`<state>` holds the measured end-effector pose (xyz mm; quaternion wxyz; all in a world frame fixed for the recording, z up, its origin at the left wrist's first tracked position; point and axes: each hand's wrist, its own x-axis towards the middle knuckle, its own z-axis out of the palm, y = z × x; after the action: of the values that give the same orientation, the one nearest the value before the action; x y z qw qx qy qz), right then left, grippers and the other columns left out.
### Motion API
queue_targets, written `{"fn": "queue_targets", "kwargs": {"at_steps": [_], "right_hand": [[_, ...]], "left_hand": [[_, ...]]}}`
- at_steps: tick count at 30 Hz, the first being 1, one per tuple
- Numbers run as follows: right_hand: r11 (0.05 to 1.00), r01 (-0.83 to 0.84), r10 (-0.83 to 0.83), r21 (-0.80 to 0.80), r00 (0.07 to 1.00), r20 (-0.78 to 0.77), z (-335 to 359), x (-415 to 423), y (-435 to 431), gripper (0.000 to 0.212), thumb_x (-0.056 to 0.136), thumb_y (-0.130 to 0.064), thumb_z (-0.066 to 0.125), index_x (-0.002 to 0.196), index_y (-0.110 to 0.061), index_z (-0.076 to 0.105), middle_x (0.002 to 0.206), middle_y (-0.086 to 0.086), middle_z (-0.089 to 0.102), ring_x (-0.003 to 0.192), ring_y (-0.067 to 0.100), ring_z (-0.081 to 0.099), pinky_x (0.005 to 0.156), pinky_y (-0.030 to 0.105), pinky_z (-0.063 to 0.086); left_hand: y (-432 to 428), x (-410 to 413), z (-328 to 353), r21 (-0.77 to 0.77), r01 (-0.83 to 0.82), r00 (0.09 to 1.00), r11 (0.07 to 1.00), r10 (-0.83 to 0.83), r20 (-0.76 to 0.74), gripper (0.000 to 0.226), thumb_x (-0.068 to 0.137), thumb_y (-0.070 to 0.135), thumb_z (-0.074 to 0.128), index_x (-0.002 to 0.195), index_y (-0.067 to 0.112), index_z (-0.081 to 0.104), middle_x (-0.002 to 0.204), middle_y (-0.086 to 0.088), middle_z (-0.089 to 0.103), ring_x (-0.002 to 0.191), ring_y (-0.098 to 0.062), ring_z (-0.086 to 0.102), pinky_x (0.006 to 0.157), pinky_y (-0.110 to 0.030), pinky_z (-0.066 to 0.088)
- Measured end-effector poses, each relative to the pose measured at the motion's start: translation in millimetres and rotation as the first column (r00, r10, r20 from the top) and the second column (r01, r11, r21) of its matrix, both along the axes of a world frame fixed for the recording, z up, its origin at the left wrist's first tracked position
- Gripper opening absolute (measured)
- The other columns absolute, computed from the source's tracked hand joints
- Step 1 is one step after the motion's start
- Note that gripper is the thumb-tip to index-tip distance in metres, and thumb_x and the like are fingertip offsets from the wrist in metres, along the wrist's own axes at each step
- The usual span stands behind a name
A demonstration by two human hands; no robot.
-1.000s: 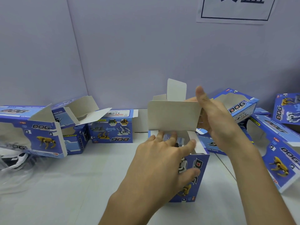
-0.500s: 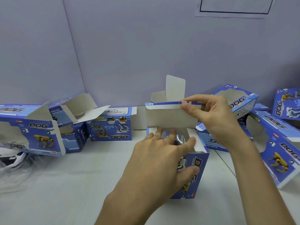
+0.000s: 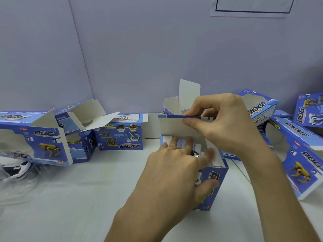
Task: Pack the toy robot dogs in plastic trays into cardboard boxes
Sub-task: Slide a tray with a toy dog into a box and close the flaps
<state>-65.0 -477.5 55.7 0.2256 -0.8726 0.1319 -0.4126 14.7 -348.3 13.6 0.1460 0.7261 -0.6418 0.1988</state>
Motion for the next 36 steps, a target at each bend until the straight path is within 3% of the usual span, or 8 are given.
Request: {"fn": "queue_targets", "kwargs": {"at_steps": [3,6,10,15,18,22,28,36], "right_hand": [[0.993,0.088,-0.094,-0.082,0.993,-0.072,2,1,12,0.014,0.069,-0.039,0.066,0.071,-0.026,0.060,0.067,-0.013,0.065,0.071,0.013,0.064,0.063,0.038,0.055],[0.987,0.104,-0.121,-0.121,0.983,-0.139,4,2,23,0.032,0.071,-0.053,0.072,0.070,-0.025,0.056,0.069,-0.011,0.063,0.070,0.009,0.062,0.062,0.033,0.051],[0.986,0.160,-0.163,-0.036,0.983,-0.087,7,2,23,0.022,0.077,-0.052,0.076,0.077,-0.031,0.069,0.070,-0.013,0.066,0.073,0.008,0.061,0.067,0.034,0.053],[0.964,0.256,-0.259,-0.072,0.965,-0.031,7,8,28,0.022,0.075,-0.048,0.079,0.070,-0.028,0.070,0.065,-0.014,0.067,0.071,0.008,0.063,0.064,0.029,0.051],[0.994,0.103,-0.105,-0.020,0.985,-0.133,8,-1,18,0.014,0.080,-0.045,0.074,0.074,-0.033,0.075,0.071,-0.016,0.070,0.073,0.005,0.064,0.062,0.026,0.049],[0.985,-0.102,0.133,0.141,0.962,-0.240,5,-14,-5,0.017,0.092,-0.034,0.066,0.091,-0.050,0.074,0.088,-0.026,0.072,0.093,0.000,0.064,0.075,0.020,0.053],[0.903,-0.229,0.375,0.364,0.834,-0.405,-8,-18,-19,0.029,0.095,-0.018,0.064,0.112,-0.040,0.074,0.103,-0.019,0.075,0.101,-0.001,0.069,0.092,0.028,0.057],[0.880,-0.273,0.405,0.388,0.858,-0.315,-11,-19,-19,0.034,0.096,-0.009,0.063,0.112,-0.036,0.075,0.105,-0.016,0.075,0.104,0.002,0.069,0.091,0.026,0.056]], "left_hand": [[3,-4,4,0.052,-0.017,0.999,0.998,0.015,0.030,0.050,0.088,0.065,0.055,0.132,0.042,0.056,0.130,0.009,0.063,0.126,-0.025,0.052,0.080,-0.037,0.049],[8,-9,5,0.041,-0.033,0.999,0.999,0.032,0.031,0.037,0.078,0.061,0.067,0.105,0.036,0.072,0.102,0.007,0.071,0.100,-0.024,0.064,0.060,-0.029,0.038],[7,-11,0,-0.011,-0.019,1.000,1.000,0.019,-0.003,0.046,0.090,0.060,0.049,0.131,0.038,0.052,0.125,0.008,0.060,0.118,-0.025,0.048,0.071,-0.033,0.028],[9,-8,2,0.022,-0.009,0.999,1.000,0.010,-0.049,0.040,0.093,0.060,0.045,0.128,0.041,0.052,0.125,0.012,0.056,0.117,-0.023,0.045,0.070,-0.032,0.028],[6,0,-4,0.005,-0.004,1.000,1.000,0.004,-0.009,0.046,0.094,0.059,0.045,0.138,0.045,0.044,0.135,0.013,0.054,0.126,-0.020,0.044,0.074,-0.031,0.031],[0,9,-12,-0.006,0.001,0.998,1.000,-0.002,-0.060,0.054,0.094,0.059,0.047,0.146,0.047,0.036,0.150,0.012,0.047,0.145,-0.016,0.027,0.104,-0.037,0.038],[-10,13,-17,-0.019,-0.019,0.994,1.000,0.016,-0.107,0.042,0.092,0.058,0.051,0.131,0.041,0.054,0.118,0.014,0.065,0.112,-0.012,0.055,0.078,-0.023,0.031],[11,10,0,0.137,0.038,0.983,0.990,-0.013,-0.182,0.051,0.096,0.058,0.044,0.143,0.042,0.035,0.142,0.021,0.045,0.126,-0.003,0.034,0.105,-0.023,0.030]]}}
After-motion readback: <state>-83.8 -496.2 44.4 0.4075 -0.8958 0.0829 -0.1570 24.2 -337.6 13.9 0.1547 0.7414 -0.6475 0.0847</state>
